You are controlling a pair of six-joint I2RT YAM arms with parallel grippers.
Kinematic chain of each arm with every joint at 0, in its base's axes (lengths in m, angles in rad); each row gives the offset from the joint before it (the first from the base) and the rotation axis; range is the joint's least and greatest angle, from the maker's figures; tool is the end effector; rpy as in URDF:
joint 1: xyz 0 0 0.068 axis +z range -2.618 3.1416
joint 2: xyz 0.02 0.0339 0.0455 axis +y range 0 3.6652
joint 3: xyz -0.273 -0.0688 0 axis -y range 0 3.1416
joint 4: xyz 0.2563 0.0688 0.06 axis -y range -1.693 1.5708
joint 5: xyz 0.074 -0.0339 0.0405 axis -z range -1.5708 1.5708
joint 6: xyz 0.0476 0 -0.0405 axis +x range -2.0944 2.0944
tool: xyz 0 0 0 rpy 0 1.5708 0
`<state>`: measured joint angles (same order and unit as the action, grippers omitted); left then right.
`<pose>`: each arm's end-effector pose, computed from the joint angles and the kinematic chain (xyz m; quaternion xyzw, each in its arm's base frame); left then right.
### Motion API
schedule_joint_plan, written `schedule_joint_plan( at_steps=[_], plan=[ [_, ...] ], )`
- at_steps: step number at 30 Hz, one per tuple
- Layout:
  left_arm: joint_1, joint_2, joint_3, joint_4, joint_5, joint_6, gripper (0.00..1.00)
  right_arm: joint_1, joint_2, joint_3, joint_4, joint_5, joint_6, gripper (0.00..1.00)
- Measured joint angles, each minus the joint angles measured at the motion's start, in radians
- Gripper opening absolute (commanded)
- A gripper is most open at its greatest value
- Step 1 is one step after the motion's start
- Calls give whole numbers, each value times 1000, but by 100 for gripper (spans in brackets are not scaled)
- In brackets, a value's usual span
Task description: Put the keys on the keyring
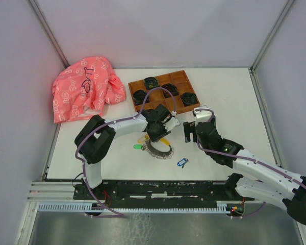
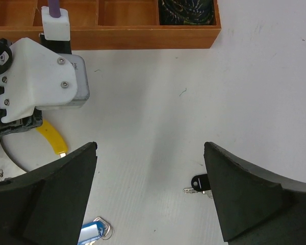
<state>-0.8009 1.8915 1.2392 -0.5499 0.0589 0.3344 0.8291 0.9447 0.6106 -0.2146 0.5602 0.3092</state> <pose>0.2694 -0.2819 0.1513 0.5329 0.8256 -0.0705 0.1715 0.1668 0.1447 0.2477 -0.0848 0.8448 0.0502 0.5259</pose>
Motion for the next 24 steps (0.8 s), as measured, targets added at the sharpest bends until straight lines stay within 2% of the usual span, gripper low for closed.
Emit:
schedule_joint_plan(
  at_steps=[2, 7, 14, 24],
  plan=[
    [-2, 0, 0, 1, -6, -2, 26, 0, -1, -2, 4, -3, 0, 93],
    [-2, -6, -14, 36, -37, -63, 14, 0, -2, -3, 22, -38, -3, 92],
    [2, -58, -99, 133, -88, -296, 3, 0, 20, -3, 40, -151, -23, 89],
    [14, -174, -257, 239, -123, -657, 3, 14, 127, 8, 43, -359, -41, 83]
  ],
)
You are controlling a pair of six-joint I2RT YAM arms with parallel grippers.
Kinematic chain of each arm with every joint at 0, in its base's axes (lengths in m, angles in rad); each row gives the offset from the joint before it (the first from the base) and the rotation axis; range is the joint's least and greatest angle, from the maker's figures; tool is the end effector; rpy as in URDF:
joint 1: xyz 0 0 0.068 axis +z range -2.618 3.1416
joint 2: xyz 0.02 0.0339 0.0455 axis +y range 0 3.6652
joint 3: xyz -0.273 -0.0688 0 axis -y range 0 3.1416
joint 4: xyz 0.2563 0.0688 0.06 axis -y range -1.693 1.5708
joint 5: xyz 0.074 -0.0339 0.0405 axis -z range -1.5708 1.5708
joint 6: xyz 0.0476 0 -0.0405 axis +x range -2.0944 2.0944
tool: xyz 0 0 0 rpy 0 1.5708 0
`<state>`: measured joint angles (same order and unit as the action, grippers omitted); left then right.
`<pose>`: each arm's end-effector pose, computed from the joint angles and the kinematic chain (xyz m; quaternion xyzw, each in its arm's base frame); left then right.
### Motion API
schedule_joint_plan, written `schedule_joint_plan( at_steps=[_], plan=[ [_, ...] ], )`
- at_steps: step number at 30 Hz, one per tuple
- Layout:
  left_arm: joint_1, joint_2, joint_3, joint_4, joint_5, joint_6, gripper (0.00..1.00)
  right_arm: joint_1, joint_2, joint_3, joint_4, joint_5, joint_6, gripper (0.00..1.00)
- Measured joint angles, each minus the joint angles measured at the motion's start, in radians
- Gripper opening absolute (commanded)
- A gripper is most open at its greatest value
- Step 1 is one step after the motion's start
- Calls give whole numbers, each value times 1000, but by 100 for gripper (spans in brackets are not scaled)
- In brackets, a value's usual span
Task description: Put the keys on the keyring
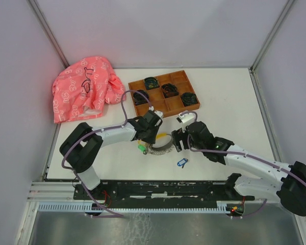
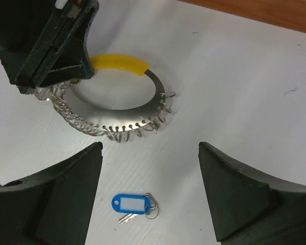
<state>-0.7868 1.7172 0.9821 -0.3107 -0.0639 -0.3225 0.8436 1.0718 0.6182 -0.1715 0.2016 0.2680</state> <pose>0.2501 -0.2465 0.1511 0.2140 0.9413 -0.1104 0.2367 0.1692 0.1758 0.2242 -0.2075 0.8623 0.1630 0.4322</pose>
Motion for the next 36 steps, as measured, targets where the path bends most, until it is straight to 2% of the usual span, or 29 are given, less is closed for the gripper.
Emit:
schedule_joint_plan(
  at_steps=[8, 12, 20, 26, 31, 36],
  plan=[
    [4, -92, -65, 55, 15, -148, 3, 66, 76, 19, 50, -97, 18, 81],
    [6, -139, -113, 102, 19, -176, 3, 72, 93, 26, 42, -69, 34, 84],
    [19, -218, -210, 193, 28, -245, 3, 2, 92, 32, 60, -53, 183, 85],
    [23, -248, -240, 239, 43, -276, 3, -51, 118, 3, 172, -112, 316, 83],
    [23, -284, -252, 269, 47, -291, 3, -93, 204, -31, 274, -161, 410, 76],
    [23, -299, -260, 294, 48, -301, 3, -113, 278, -43, 373, -241, 477, 57]
  ],
)
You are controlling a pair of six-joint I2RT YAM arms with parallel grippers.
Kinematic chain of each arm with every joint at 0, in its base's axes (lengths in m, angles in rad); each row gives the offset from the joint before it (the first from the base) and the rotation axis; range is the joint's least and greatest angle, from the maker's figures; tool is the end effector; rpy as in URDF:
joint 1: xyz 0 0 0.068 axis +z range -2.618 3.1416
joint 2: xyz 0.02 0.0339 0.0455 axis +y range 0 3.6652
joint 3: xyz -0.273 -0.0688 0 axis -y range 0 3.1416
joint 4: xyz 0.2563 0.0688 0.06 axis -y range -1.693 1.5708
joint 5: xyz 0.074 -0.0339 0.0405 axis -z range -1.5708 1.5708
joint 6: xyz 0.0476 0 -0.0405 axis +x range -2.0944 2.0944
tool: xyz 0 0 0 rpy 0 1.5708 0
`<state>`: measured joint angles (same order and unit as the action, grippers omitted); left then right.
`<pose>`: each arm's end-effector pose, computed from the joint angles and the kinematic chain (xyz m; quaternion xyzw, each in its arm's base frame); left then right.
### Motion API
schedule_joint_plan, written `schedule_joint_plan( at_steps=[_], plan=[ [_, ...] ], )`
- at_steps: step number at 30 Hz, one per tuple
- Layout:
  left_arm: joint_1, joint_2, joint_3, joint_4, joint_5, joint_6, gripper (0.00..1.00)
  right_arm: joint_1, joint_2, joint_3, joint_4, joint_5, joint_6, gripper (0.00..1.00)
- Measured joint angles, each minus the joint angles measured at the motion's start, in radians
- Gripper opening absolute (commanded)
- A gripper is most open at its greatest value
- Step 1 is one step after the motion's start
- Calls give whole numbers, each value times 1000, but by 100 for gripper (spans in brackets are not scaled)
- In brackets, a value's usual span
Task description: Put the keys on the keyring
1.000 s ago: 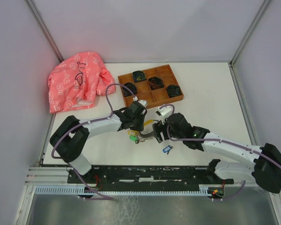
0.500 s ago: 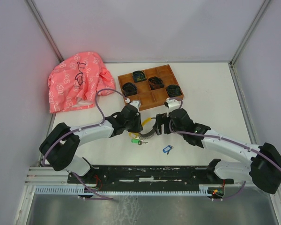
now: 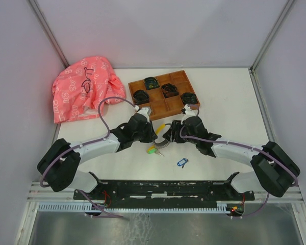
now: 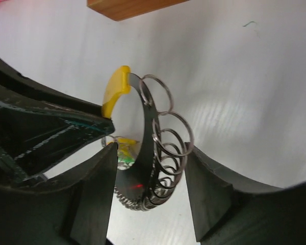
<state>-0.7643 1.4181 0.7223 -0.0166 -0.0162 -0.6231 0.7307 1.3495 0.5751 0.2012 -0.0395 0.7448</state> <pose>0.2212 -0.2110 0.1856 0.0608 0.9072 -0.2604 0.3247 0.2128 0.1932 0.1776 -0.0033 0.8780 0.3345 0.3423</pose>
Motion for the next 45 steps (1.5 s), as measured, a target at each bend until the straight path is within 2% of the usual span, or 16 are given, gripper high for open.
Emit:
schedule_joint_plan(
  at_steps=[4, 6, 9, 15, 17, 20, 24, 27, 31, 38, 41, 45],
  plan=[
    [0, -17, -11, 11, 0, -2, 5, -13, 14, -2, 83, -74, 35, 36],
    [1, -31, -13, 15, 0, -2, 12, -29, 14, -3, 124, -113, 47, 25],
    [6, -71, -23, 23, 1, 0, 24, -60, 14, -4, 161, -172, 56, 14],
    [35, -217, -67, 32, 54, 21, 51, -99, -13, -5, 217, -297, 59, 6],
    [53, -277, -84, 53, 99, 29, 57, -107, -31, -3, 216, -329, 44, 4],
    [103, -370, -126, 122, 198, 40, 64, -119, -63, 10, 186, -376, 7, 3],
    [184, -441, -183, 226, 353, 39, 67, -143, -113, 34, 167, -443, -29, 3],
    [236, -449, -210, 283, 442, 37, 68, -162, -142, 50, 168, -491, -43, 4],
    [244, -444, -239, 386, 575, 9, 66, -174, -152, 74, 176, -553, -43, 5],
    [244, -413, -241, 498, 692, -18, 55, -177, -152, 83, 245, -639, -16, 6],
    [244, -394, -241, 530, 721, -33, 45, -177, -152, 85, 277, -669, 0, 7],
    [244, -354, -251, 621, 763, -87, 22, -177, -147, 87, 319, -696, 16, 7]
  ],
)
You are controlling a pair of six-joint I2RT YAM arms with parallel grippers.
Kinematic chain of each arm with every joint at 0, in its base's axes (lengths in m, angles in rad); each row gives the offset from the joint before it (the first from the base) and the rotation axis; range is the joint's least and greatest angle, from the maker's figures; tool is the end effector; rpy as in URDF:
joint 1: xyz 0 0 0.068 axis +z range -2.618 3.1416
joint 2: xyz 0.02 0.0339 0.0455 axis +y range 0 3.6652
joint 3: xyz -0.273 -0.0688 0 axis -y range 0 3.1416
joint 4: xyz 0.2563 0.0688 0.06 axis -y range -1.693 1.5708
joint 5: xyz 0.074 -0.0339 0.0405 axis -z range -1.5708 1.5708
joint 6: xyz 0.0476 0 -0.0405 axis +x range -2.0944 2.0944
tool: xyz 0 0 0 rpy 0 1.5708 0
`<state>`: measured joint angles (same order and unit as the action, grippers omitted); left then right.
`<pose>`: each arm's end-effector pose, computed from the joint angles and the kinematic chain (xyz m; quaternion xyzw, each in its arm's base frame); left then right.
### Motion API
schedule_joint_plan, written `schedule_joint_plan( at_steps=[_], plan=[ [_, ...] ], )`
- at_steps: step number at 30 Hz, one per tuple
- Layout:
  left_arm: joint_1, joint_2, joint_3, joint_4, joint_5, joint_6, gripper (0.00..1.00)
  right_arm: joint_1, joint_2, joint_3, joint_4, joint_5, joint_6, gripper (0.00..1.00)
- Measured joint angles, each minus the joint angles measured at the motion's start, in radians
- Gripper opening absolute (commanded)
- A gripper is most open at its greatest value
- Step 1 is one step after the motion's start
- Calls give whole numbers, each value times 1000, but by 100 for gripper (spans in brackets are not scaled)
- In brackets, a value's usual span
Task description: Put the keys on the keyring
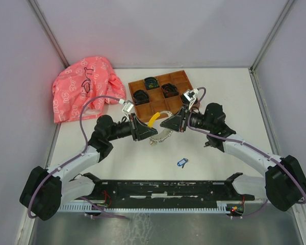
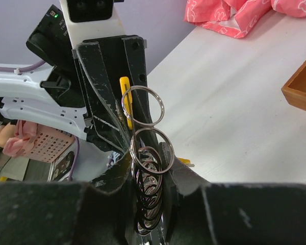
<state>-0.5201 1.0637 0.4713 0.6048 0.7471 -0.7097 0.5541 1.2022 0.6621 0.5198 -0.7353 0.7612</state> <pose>0.1943 -0.1486 0.2602 0.1965 0.6759 -0.5916 0.3931 0.2227 0.1753 0.2856 -0.1813 0.6890 0.6024 0.3600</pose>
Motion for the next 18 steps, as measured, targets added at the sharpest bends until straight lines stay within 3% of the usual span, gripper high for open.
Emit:
schedule_joint_plan(
  at_steps=[3, 6, 11, 18],
  plan=[
    [0, 22, -2, 47, 27, -38, 3, 0, 10, 5, 12, -7, 2, 9],
    [0, 18, -3, 69, 49, -53, 3, -3, 16, 5, 19, -23, 6, 17],
    [-14, -35, -4, 29, 35, -55, 3, 0, 5, 13, 12, -26, -16, 44],
    [-93, -169, 1, -137, -161, -19, 3, 0, -129, 13, -184, 83, -185, 63]
  ],
)
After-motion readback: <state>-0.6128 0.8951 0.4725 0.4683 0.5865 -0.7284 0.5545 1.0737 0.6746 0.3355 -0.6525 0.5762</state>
